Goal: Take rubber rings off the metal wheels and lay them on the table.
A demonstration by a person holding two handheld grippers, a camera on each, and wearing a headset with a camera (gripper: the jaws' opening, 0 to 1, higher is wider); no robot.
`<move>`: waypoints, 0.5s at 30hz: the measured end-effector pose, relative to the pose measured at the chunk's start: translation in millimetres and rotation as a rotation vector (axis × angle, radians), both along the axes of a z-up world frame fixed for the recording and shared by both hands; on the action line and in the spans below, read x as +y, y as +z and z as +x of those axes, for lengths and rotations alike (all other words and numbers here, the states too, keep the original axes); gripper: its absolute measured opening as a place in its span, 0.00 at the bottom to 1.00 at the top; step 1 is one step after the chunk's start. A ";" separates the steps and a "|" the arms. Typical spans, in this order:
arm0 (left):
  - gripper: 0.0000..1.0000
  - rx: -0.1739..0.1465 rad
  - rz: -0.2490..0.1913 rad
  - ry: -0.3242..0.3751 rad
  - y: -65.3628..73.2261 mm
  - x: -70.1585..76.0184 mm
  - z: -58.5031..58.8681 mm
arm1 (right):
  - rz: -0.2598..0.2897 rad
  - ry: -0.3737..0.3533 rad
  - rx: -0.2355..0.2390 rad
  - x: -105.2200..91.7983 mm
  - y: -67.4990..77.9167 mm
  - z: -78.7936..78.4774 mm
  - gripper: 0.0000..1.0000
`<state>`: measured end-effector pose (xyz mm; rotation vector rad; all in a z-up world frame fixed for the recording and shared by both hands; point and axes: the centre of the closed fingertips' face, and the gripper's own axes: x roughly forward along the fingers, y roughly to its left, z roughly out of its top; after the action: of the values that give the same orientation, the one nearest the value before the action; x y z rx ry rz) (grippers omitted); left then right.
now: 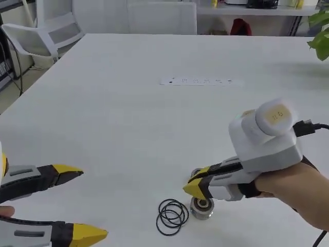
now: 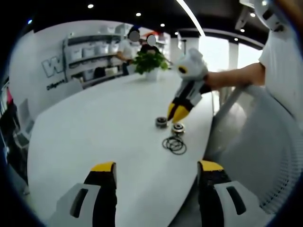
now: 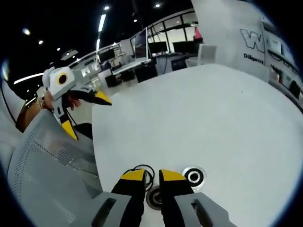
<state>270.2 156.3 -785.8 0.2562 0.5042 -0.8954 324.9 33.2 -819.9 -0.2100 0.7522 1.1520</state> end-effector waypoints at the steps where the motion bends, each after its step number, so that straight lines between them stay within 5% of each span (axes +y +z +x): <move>1: 0.71 0.000 -0.001 0.001 0.0 0.1 -0.1 | 0.004 -0.001 -0.002 0.2 1.2 0.1 0.09; 15: 0.71 -0.003 -0.011 0.004 -1.1 2.0 0.6 | 0.074 -0.003 -0.032 2.7 25.8 -1.4 0.22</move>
<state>270.7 158.3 -786.9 0.2469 0.4968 -0.8934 323.5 35.9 -794.2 -0.1650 0.6806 1.1692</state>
